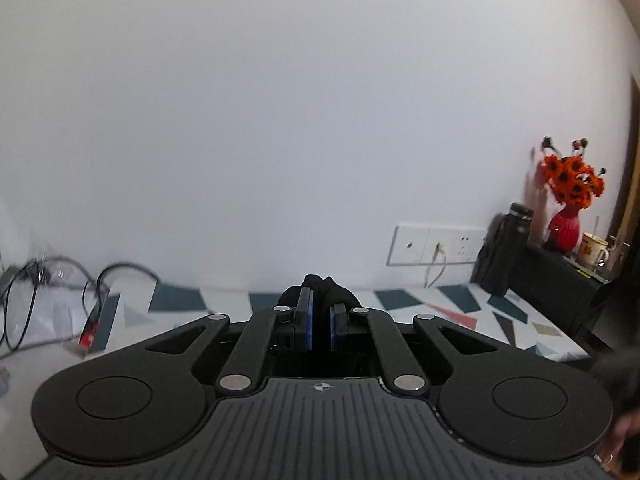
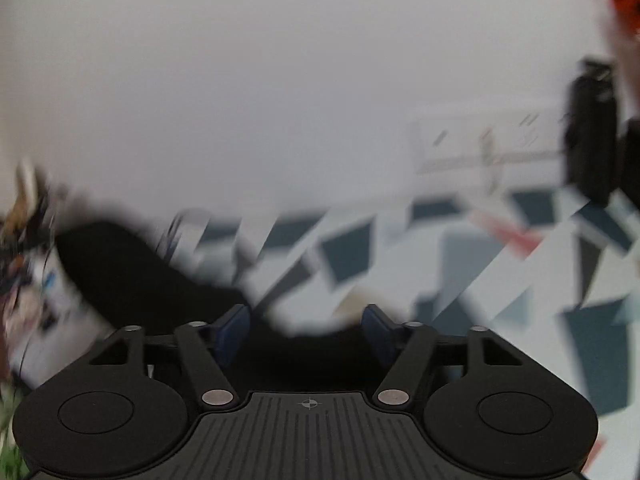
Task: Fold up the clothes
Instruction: 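Close both tools and raise them above the table, then lower both tools onto the black garment and close them on its edge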
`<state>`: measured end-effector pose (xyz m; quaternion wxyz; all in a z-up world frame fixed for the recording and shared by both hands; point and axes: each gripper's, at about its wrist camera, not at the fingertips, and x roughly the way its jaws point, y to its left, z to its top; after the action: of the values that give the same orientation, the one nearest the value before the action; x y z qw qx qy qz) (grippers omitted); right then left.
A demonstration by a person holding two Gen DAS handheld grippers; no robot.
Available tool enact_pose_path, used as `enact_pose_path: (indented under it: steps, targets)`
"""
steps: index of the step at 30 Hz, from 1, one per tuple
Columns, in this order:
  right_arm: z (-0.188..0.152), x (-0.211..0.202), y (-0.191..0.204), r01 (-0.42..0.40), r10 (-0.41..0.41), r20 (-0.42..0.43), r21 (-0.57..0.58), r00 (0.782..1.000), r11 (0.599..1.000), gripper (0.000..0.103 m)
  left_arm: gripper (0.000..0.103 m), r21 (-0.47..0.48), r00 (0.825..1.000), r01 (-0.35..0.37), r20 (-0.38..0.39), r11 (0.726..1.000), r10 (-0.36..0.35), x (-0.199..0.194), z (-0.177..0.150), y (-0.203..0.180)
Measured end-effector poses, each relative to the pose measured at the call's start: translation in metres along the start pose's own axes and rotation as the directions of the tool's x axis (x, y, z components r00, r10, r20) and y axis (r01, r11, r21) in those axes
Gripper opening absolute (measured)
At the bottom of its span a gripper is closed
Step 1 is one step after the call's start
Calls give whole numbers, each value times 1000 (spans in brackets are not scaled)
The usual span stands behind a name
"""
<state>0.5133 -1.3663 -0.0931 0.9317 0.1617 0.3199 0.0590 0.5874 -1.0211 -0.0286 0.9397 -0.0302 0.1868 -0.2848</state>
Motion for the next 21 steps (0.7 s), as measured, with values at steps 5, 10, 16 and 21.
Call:
enact_pose_path:
  steps: [5,10,16,21]
  targets:
    - [-24,36,38,-64,57,-96,-75,994,995,84,8,-23,998,55,17,998,-54,-7,12,-11]
    - [-34,64,67,1,-26,-169,-147,985,989,87,7,-17,992,115,49,993,-114,-13,29,-26]
    - [-2,32,23,25,-27,43,53,999,998,4,7,45,984,158,81,986,-162,-11,49,-53]
    - [22,-45,-32,85,-166,316,254,934,963,3,8,85,975,199,87,976,-206,17,57,-93]
